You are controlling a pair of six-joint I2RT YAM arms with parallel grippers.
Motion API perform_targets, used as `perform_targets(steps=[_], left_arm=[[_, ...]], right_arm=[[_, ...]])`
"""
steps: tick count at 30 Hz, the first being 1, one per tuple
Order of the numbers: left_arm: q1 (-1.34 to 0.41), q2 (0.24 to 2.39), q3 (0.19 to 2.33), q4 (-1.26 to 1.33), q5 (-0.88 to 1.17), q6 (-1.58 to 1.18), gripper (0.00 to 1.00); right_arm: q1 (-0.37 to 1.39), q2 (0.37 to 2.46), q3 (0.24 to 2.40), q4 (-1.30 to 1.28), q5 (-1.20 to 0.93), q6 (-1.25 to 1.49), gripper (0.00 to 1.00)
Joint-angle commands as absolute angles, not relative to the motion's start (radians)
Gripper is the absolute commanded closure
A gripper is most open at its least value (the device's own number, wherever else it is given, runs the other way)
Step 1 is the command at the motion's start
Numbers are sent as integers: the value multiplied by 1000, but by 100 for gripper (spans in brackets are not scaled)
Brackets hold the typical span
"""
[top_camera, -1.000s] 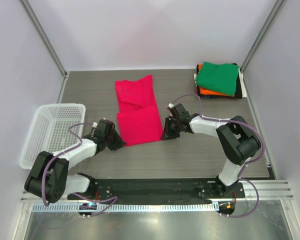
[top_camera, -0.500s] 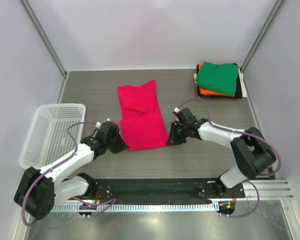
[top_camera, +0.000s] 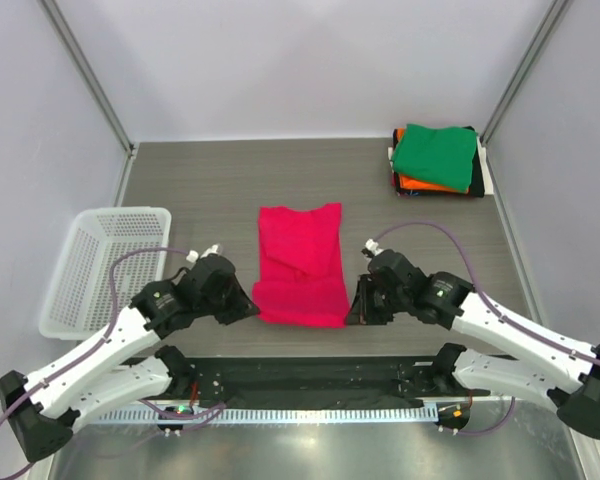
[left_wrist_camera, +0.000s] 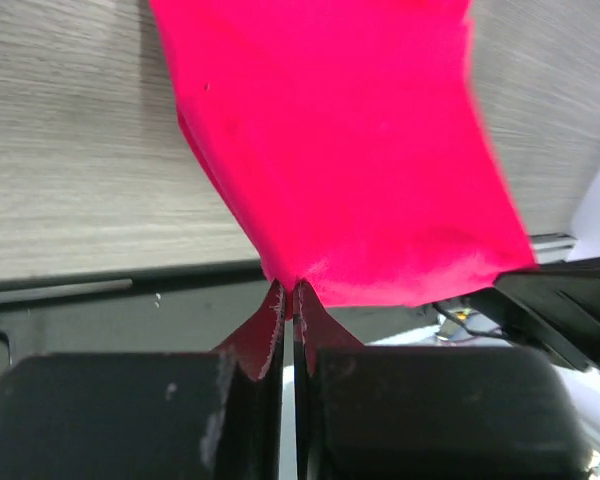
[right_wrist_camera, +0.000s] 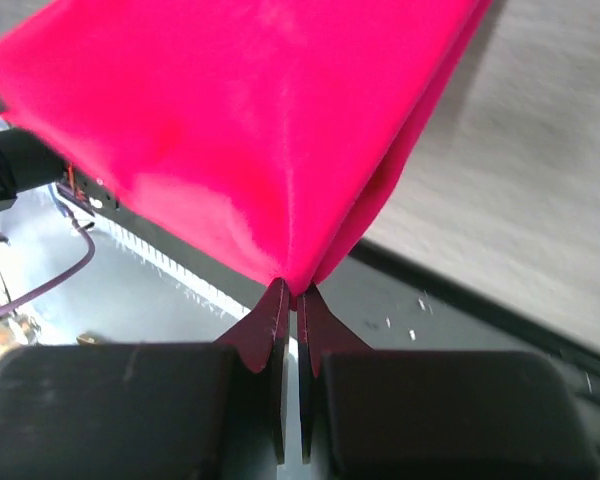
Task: Fold and stack the t-shirts
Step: Fold the tshirt
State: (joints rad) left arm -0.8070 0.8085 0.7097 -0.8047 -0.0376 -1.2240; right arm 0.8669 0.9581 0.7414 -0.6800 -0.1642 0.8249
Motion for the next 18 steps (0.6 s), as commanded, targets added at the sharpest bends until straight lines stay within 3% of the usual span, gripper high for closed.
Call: perform_targets(steps=[1,11,18], left_arm=[[-816,805,833,-933,-86,-1243,100],[-778,997,1028,-947,-169,-1114,100],[-585,1144,1130,-888,-46,-999,100]], right_arm=[[880,899,813,-885,-43,914,99],[851,1087,1081,-1034,198,795,99],[695,1268,1236,-1037,203,611,99]])
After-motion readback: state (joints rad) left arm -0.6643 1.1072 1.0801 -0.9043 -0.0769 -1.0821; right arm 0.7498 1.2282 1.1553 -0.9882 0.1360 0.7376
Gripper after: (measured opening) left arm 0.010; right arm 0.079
